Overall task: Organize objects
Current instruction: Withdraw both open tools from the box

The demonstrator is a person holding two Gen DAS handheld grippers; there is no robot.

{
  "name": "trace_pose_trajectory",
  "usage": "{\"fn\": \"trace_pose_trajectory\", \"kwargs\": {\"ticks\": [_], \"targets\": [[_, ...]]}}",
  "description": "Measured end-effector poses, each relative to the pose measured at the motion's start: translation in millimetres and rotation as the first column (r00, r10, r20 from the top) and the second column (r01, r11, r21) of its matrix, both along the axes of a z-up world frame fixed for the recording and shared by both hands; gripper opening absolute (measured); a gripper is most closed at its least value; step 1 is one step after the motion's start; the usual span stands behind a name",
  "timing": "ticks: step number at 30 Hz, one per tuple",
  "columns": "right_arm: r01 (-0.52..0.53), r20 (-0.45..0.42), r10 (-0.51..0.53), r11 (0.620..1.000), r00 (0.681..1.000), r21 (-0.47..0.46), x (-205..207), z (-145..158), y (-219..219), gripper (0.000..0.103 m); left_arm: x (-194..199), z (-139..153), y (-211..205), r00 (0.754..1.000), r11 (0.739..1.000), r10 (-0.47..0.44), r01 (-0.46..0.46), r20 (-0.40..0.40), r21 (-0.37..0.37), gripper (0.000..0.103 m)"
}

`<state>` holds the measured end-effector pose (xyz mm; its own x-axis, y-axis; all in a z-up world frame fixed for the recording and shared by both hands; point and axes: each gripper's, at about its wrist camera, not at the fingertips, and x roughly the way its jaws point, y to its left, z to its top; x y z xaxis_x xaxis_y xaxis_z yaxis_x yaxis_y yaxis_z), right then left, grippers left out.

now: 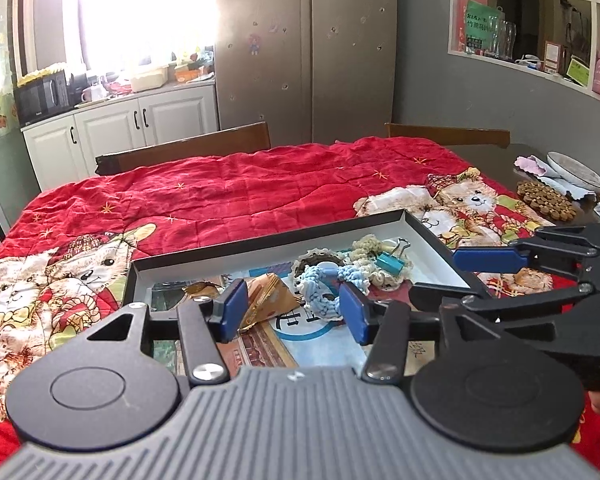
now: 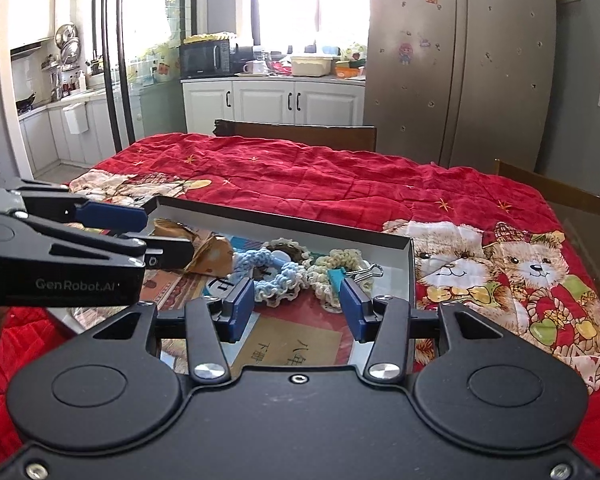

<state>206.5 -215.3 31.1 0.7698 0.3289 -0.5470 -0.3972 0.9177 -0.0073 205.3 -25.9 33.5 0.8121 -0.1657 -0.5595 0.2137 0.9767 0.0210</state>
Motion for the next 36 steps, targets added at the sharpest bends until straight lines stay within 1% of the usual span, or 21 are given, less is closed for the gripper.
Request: {"fn": "trace_pose_trajectory", "kwargs": {"ticks": [6, 16, 30, 36], "targets": [[-0.019, 0.022, 0.019, 1.0, 1.0, -0.01, -15, 7, 0, 0.048, -13, 5, 2, 1.0, 1.0, -0.013, 0.013, 0.014, 0.005, 0.067], [-0.044, 0.023, 0.044, 0.999, 0.999, -0.015, -38, 9, -1, 0.048, -37, 12, 8, 0.998, 0.999, -0.033, 0.032, 0.045, 0.02, 0.07], [-0.067, 0.018, 0.067, 0.998, 0.998, -0.005, -74, 6, -12, 0.048, -74, 12, 22, 0.996, 0.998, -0.059, 0.057, 0.061, 0.033, 0.074], [-0.076, 0.024, 0.076, 0.997, 0.997, 0.003, -91, 4, -15, 0.049, -91, 6, 26, 0.995, 0.996, -0.077, 0.075, 0.057, 0.037, 0.075]]}}
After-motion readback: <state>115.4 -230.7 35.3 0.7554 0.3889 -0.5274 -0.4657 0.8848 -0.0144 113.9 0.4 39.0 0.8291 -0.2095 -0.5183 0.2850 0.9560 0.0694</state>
